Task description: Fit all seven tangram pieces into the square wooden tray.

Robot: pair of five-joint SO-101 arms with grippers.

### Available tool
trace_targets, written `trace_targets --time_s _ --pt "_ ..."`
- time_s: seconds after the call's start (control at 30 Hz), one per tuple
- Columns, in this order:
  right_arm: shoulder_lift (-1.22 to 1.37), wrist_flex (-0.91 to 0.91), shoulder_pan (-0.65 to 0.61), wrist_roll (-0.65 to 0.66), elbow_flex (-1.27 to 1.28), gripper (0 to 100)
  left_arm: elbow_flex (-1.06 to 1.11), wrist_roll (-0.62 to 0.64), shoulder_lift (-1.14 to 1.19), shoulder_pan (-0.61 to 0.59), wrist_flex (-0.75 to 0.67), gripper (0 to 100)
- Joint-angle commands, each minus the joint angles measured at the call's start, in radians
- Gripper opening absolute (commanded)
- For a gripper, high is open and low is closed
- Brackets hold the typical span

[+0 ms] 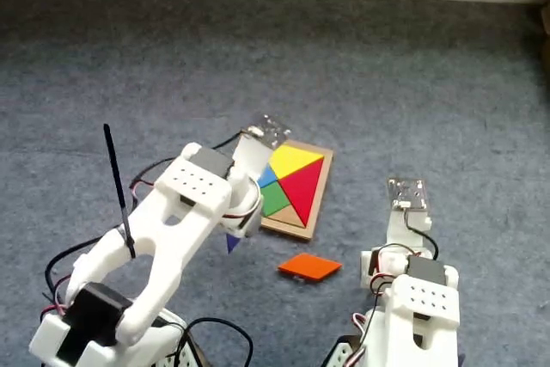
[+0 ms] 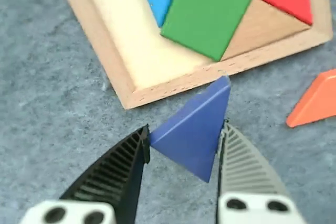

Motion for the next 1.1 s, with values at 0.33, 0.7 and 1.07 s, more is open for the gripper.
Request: trace_targets --time_s 0.33,0.7,1.07 --pt "-0.013 -0.025 0.027 0.008 0.001 0.5 -0.027 0.446 -0.048 -0.016 -0.126 11" --pt "-0.013 -0.025 0.027 0.008 0.001 0.5 -0.004 0.474 -0.048 -0.038 -0.218 1" --pt "-0.013 -0.025 0.027 0.008 0.001 0.5 0.007 0.474 -0.048 -0.067 -0.408 3"
